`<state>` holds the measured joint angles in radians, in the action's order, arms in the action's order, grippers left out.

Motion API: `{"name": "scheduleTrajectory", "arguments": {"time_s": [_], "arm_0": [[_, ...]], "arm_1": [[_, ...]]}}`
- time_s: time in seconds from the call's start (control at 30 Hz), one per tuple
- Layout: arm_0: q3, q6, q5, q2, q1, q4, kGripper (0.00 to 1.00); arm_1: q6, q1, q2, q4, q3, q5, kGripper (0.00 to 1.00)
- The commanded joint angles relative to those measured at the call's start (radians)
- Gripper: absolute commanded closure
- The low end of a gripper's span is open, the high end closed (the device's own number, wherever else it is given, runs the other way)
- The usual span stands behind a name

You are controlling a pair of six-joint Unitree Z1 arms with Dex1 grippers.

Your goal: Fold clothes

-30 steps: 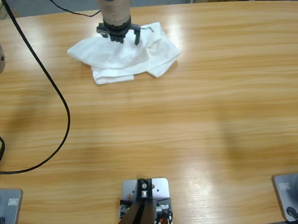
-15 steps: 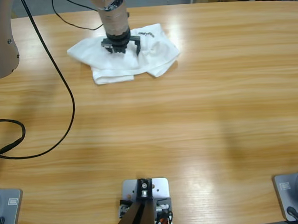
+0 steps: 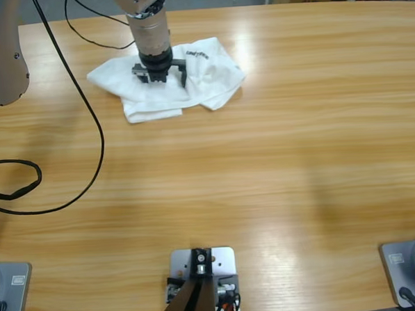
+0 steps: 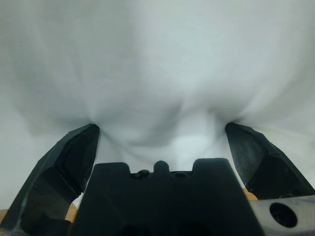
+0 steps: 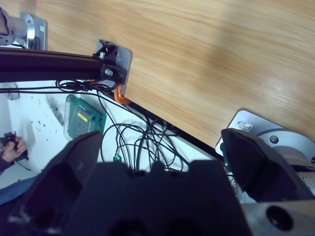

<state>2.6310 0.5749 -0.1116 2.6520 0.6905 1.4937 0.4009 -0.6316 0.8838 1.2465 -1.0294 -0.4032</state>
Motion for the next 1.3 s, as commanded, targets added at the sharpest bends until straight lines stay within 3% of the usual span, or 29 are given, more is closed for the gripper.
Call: {"name": "scheduleTrajectory", "arguments": {"time_s": [0.03, 0.37, 1.0, 1.13, 1.2, 1.3], "arm_0": [[0.591, -0.045, 0.01, 0.06, -0.075, 0.171, 0.0], [0.546, -0.089, 0.027, 0.028, -0.076, 0.174, 0.0], [0.157, -0.143, 0.004, -0.097, -0.038, 0.161, 0.0], [0.073, -0.158, -0.001, -0.16, -0.031, 0.137, 0.0], [-0.076, -0.191, -0.001, -0.228, -0.031, 0.085, 0.0], [-0.551, -0.221, -0.049, -0.433, -0.039, -0.104, 0.0]], "arm_1": [[0.01, -0.007, -0.012, -0.007, 0.015, -0.015, 0.009], [0.015, -0.007, -0.029, -0.01, 0.018, -0.016, 0.009], [0.03, -0.008, -0.068, -0.041, 0.044, -0.014, 0.006], [0.007, -0.007, -0.017, -0.096, 0.043, -0.014, 0.009], [-0.007, -0.01, 0.033, -0.145, 0.035, -0.016, 0.009], [-0.018, -0.014, 0.073, -0.197, 0.037, -0.015, 0.004]]}}
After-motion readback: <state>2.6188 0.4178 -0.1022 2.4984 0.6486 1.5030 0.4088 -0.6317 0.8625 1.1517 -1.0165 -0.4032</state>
